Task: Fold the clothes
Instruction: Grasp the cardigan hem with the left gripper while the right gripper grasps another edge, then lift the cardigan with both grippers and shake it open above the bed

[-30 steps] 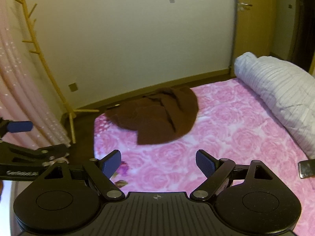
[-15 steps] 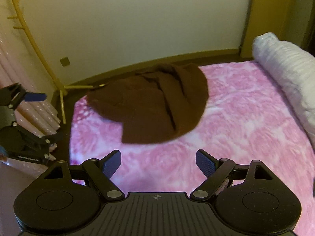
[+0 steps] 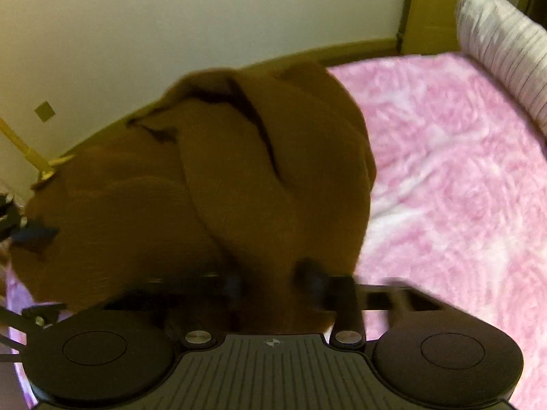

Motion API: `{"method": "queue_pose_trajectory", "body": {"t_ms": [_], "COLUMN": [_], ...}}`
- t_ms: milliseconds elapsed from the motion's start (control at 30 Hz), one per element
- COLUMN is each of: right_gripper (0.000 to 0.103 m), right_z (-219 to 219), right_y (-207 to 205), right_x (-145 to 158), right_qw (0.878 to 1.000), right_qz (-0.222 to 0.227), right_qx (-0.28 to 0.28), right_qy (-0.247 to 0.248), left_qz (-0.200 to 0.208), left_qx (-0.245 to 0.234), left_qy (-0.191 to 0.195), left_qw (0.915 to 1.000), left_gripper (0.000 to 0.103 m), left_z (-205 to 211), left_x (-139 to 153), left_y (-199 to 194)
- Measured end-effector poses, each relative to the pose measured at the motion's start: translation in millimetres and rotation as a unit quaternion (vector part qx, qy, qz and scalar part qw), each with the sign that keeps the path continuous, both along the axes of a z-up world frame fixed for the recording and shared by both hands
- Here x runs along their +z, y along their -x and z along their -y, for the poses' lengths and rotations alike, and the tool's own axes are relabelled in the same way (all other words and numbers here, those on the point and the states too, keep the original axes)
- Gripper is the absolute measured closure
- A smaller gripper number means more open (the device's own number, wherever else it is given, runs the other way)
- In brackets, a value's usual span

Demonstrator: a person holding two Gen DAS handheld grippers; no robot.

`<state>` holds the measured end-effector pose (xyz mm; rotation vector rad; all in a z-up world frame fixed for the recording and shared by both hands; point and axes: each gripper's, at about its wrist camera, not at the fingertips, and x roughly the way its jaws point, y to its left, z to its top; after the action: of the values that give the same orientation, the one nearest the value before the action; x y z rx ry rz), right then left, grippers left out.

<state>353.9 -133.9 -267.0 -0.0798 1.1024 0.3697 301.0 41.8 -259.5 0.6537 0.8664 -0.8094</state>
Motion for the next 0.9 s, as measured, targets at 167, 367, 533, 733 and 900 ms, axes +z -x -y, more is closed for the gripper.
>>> {"method": "queue_pose_trajectory", "body": {"t_ms": [167,367,533,733,900], "right_gripper": [0.098,0.098,0.098,0.098,0.098], "right_z": [54,154,254,360,427], "right_y": [40,126,276,503,651], "right_x": [45,118,154,153,137], "right_qw": [0.998,0.989,0.974,0.937,0.885], "right_qz": [0.035,0.078,0.081,0.040,-0.012], "right_qx": [-0.044,-0.122,-0.209,-0.342,-0.455], "right_qy": [0.002,0.016,0.029,0.067,0.102], "left_qz": [0.050,0.046,0.007,-0.094,-0.122], "left_qx": [-0.056,-0.173,-0.275,-0.365,-0.416], "left_qy": [0.006,0.055,0.082,0.079,0.037], "left_qw": [0.9972,0.9823,0.9578,0.9230,0.9006], "left_gripper": [0.094,0.095,0.094,0.090,0.074], "left_z": [15,62,133,230,264], "left_x": [43,122,152,133,118], "left_y": [35,144,282,426,503]}}
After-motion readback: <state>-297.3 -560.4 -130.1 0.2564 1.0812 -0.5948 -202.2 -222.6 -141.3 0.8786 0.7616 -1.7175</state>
